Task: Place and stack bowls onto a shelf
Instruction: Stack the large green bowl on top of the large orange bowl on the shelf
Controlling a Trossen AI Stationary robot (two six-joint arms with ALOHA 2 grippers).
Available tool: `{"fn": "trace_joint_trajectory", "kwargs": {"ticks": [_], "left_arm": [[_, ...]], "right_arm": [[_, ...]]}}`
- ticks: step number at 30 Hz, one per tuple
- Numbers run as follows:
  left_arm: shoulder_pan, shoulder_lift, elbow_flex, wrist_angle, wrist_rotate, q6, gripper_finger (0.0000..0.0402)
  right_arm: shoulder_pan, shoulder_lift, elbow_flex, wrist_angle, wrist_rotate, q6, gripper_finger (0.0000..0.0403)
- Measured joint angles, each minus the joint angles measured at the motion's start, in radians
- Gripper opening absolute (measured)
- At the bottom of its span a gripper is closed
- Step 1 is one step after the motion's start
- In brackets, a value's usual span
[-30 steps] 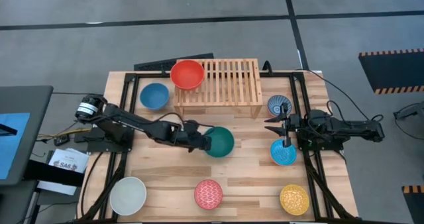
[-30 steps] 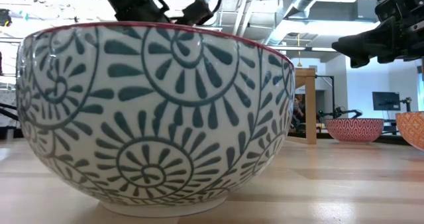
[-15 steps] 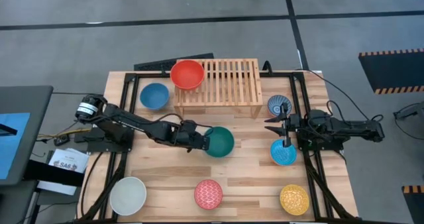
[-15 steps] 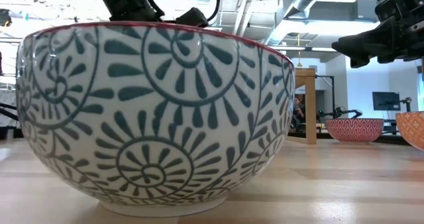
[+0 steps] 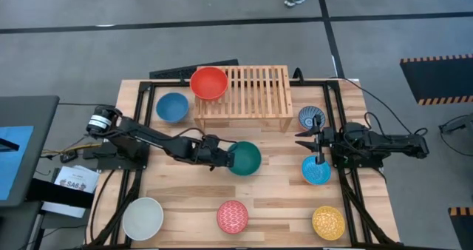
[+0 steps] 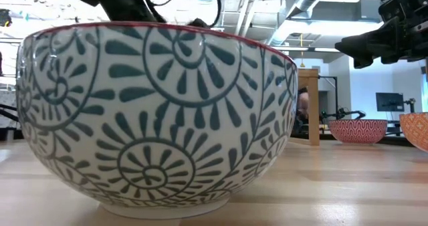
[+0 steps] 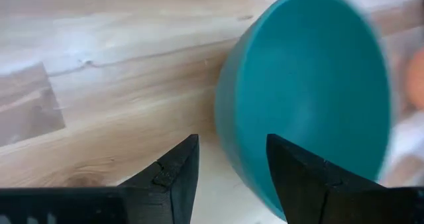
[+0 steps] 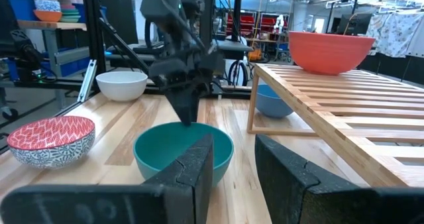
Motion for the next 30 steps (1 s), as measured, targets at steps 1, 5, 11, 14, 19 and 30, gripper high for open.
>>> {"fn": "trace_joint_trajectory", "kwargs": {"ticks": [1, 5, 11, 14, 19, 30], "left_arm": [[0.000, 0.018, -0.001, 0.022, 0.010, 0.000, 0.0160], [0.006, 0.087, 0.000, 0.130, 0.070, 0.018, 0.0160], [0.010, 0.098, 0.000, 0.147, 0.072, 0.032, 0.0156], [0.010, 0.098, 0.000, 0.151, 0.076, 0.050, 0.0128], [0.025, 0.096, 0.000, 0.151, 0.117, 0.113, 0.0022], [0.109, -0.211, 0.009, 0.085, 0.183, 0.291, 0.0000]], "right_arm": [[0.000, 0.000, 0.000, 0.000, 0.000, 0.000, 0.0138], [0.000, 0.000, 0.000, 0.000, 0.000, 0.000, 0.0138], [0.000, 0.000, 0.000, 0.000, 0.000, 0.000, 0.0138], [0.000, 0.000, 0.000, 0.000, 0.000, 0.000, 0.0138], [0.000, 0.000, 0.000, 0.000, 0.000, 0.000, 0.0138], [0.000, 0.000, 0.000, 0.000, 0.000, 0.000, 0.0138]]}}
